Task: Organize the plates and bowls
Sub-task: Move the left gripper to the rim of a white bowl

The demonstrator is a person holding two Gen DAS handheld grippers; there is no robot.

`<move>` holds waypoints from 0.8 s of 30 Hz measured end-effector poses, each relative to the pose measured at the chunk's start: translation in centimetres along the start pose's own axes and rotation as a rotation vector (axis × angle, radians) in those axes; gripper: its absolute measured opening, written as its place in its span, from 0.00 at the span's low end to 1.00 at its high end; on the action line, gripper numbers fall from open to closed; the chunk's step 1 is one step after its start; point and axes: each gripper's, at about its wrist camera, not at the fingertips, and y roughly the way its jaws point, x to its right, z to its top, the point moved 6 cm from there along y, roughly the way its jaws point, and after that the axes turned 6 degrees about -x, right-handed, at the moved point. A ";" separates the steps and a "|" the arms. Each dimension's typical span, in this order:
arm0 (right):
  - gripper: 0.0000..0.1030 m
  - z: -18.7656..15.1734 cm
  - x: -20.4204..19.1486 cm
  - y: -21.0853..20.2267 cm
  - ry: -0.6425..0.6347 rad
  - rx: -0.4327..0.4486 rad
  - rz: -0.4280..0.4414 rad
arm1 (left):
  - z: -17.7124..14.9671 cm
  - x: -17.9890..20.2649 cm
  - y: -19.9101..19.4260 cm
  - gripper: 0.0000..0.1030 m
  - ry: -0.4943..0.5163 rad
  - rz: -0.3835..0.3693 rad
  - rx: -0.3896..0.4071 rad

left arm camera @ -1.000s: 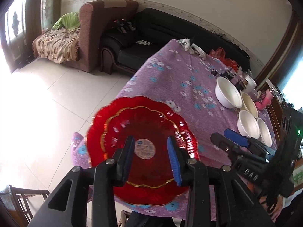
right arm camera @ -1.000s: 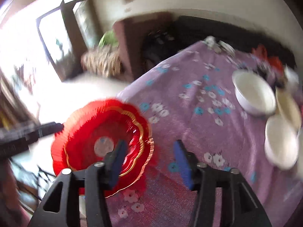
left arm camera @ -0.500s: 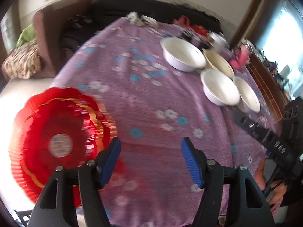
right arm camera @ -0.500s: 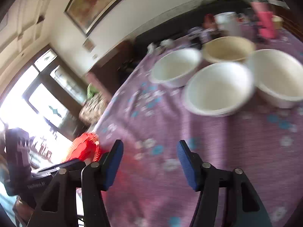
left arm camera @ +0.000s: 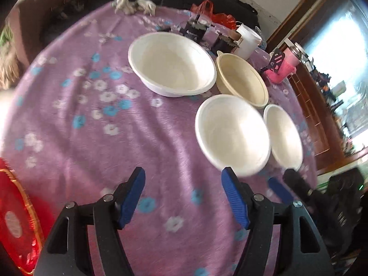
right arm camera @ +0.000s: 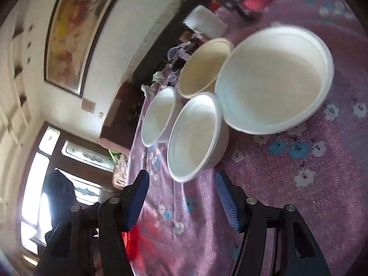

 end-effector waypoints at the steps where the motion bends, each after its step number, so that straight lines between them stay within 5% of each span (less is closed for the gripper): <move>1: 0.63 0.3 0.2 0.2 0.013 0.001 0.009 | 0.4 -0.1 0.4 0.66 -0.023 -0.016 -0.008; 12: 0.63 2.3 2.2 0.3 0.079 0.028 0.026 | 3.1 0.0 4.2 0.66 -0.128 -0.104 -0.083; 17: 0.50 2.6 2.8 1.0 0.095 0.023 0.016 | 4.1 1.1 4.9 0.66 -0.132 -0.166 -0.099; 24: 0.48 2.7 3.2 1.5 0.109 0.023 0.017 | 4.4 2.0 5.7 0.66 -0.127 -0.190 -0.112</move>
